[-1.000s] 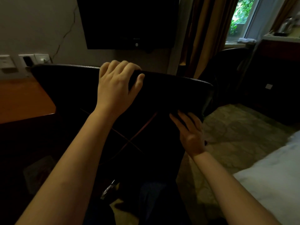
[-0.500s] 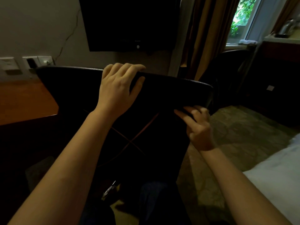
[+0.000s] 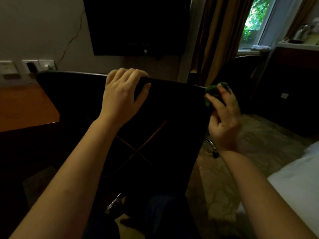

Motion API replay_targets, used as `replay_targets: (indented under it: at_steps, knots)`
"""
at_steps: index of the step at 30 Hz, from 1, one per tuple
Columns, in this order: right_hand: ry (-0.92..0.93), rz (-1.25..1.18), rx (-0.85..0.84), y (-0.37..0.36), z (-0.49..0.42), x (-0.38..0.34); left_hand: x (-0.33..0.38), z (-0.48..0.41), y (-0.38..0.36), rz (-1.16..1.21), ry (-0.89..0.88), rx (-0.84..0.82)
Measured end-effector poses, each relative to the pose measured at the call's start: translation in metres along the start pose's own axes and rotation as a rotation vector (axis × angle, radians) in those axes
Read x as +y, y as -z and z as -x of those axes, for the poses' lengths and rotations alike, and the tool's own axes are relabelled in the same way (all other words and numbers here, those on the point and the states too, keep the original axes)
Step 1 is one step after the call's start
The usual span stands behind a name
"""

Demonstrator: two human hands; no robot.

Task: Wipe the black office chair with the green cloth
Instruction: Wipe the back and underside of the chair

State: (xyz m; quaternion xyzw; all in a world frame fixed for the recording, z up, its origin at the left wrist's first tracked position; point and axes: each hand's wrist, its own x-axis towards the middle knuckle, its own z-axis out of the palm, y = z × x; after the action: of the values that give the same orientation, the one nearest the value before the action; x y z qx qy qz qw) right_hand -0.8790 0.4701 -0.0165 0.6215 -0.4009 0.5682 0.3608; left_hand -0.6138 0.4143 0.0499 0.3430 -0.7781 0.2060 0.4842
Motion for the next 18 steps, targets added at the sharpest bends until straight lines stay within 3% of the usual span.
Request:
replay_targets:
  at_steps: [6,10,18]
  knots:
    - [-0.087,-0.006,-0.09,-0.007,0.039,0.004,-0.003,0.0,-0.003,-0.002,-0.011,0.017]
    - [-0.171,-0.054,-0.282,-0.01,0.069,0.007,-0.008,0.0,-0.005,0.008,-0.003,0.043]
    - [-0.009,0.059,-0.512,-0.005,0.12,0.012,-0.007,0.001,-0.01,0.015,-0.005,0.086]
